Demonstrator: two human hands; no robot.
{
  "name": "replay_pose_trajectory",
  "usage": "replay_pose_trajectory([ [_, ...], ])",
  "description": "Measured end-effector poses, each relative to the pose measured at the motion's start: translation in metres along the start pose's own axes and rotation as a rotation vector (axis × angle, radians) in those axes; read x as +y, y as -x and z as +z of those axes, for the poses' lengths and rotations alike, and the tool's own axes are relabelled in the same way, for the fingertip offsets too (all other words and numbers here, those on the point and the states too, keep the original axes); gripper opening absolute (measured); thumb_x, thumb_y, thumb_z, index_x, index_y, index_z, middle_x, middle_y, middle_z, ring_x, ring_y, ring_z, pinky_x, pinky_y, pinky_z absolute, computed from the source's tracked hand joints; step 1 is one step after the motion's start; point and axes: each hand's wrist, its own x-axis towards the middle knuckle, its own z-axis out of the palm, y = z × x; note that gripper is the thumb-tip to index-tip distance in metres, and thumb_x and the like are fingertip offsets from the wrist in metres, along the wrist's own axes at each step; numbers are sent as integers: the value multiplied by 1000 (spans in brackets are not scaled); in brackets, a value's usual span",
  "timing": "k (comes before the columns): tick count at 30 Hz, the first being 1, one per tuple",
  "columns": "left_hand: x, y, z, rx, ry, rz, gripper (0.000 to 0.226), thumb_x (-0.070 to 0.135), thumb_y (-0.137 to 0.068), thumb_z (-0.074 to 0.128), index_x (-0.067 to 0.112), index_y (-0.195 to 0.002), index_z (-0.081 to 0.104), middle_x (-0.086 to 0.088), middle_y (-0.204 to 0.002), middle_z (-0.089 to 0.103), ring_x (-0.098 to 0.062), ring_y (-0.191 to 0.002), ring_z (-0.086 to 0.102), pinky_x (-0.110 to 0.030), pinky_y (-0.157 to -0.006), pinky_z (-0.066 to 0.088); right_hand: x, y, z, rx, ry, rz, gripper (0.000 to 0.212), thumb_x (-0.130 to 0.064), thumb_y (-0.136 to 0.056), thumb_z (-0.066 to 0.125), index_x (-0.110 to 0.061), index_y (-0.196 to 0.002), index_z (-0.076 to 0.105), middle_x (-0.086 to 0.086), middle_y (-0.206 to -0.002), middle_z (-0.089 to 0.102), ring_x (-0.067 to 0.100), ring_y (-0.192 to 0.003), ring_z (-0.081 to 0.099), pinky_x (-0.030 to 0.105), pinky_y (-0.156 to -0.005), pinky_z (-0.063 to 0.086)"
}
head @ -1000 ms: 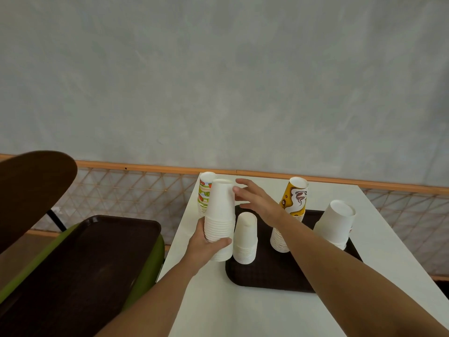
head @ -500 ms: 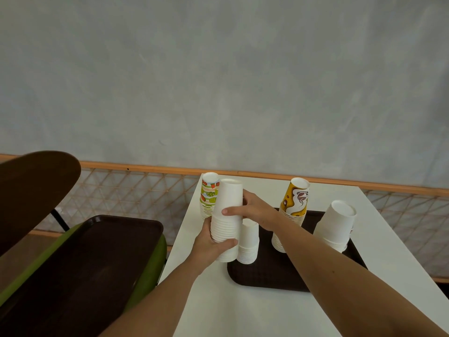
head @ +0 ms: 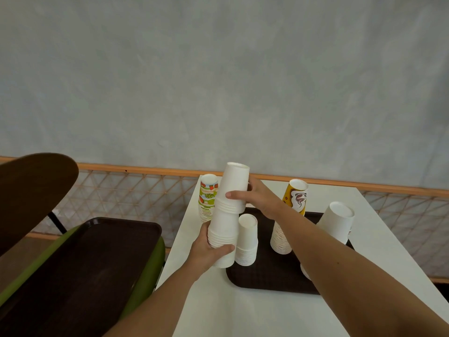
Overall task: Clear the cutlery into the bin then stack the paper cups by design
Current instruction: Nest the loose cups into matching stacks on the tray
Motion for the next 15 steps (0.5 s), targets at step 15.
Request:
replay_pose_trajectory([
  [15, -10, 0, -5, 21, -10, -34, 81, 24, -71, 80, 29, -134, 30, 3, -122, 50, -22, -114, 50, -38, -97, 46, 21, -1, -19, 320, -29, 30, 67, -22, -76, 76, -17, -133, 40, 0, -113, 54, 17, -102, 53, 23, -72, 46],
])
